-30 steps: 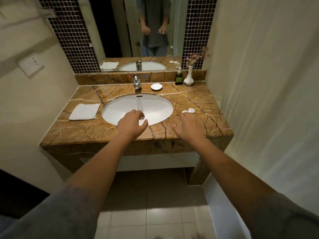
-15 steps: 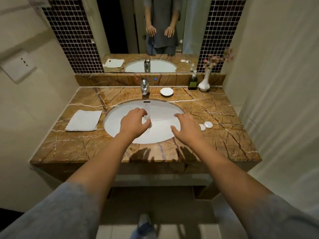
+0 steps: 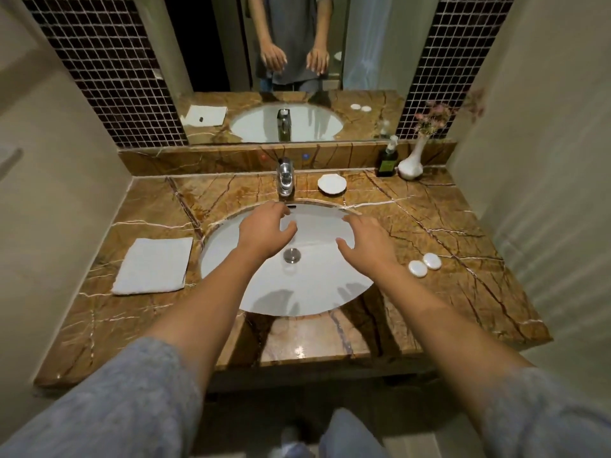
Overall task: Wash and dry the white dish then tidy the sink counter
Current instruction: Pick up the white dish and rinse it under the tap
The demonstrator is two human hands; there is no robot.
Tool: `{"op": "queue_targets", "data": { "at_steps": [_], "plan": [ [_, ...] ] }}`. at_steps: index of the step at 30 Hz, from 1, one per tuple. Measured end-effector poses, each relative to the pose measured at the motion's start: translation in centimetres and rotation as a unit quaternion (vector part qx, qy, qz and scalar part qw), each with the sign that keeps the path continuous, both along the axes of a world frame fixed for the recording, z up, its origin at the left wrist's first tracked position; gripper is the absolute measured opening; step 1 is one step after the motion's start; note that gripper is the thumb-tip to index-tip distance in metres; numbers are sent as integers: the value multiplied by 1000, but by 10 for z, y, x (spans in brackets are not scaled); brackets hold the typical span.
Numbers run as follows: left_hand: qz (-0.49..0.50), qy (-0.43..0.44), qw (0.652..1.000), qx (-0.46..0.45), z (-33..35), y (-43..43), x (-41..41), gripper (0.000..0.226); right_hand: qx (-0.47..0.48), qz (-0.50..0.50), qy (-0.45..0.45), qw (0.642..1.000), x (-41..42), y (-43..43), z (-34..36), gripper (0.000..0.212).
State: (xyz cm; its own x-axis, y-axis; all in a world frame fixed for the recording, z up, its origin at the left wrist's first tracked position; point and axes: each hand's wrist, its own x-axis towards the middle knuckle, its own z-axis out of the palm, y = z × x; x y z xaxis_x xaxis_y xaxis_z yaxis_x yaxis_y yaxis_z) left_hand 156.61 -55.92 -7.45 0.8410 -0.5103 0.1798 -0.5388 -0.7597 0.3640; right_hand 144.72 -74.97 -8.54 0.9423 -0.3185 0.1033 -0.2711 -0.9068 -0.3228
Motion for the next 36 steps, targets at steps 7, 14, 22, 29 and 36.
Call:
{"op": "queue_targets", "data": {
  "at_steps": [7,14,22,29,36],
  "plan": [
    [-10,9,1000,-12,-11,-21,41,34,-13,20,0,1000,53,-23,-11,52],
    [-4,-20,1000,14,-8,-69,102,31,12,35,12,999,122,-63,-18,52],
    [-3,-8,1000,9,-20,-130,145,31,46,46,33,997,182,-114,-37,52],
    [-7,28,999,24,-52,-182,171,28,48,31,57,997,214,-144,-65,48],
    [51,109,990,74,-91,-205,190,32,79,-52,34,995,235,-151,-96,38]
  ]
}}
